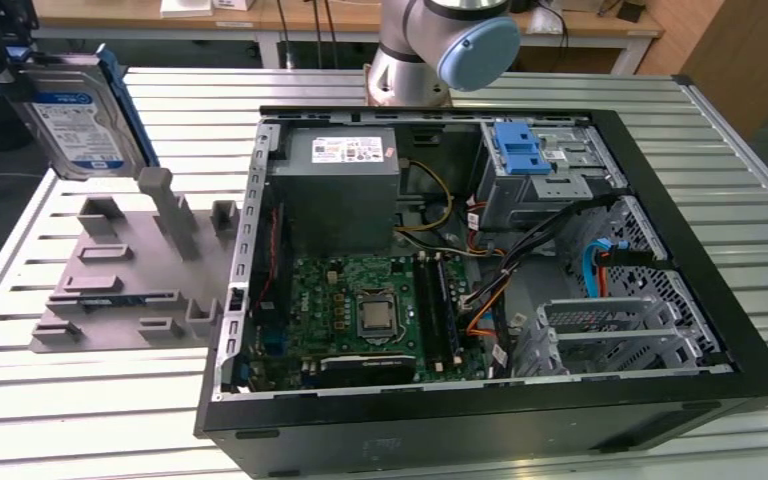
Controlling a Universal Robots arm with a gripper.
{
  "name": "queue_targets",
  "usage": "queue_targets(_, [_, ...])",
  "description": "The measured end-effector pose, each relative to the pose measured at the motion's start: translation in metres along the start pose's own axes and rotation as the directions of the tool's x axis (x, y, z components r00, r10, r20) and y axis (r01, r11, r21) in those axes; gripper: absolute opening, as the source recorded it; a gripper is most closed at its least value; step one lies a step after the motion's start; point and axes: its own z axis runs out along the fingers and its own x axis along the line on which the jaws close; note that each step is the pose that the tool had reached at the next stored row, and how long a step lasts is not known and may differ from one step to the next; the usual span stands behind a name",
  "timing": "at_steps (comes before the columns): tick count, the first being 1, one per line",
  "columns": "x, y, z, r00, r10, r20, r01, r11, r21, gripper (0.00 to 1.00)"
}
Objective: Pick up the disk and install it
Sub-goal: 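Pick up the disk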
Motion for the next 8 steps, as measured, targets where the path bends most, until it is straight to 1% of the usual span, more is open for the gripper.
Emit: queue_targets(8, [0.0000, 0.0000, -0.0028, 1.0000, 0.000, 0.0000, 0.000, 1.0000, 0.0000, 0.36])
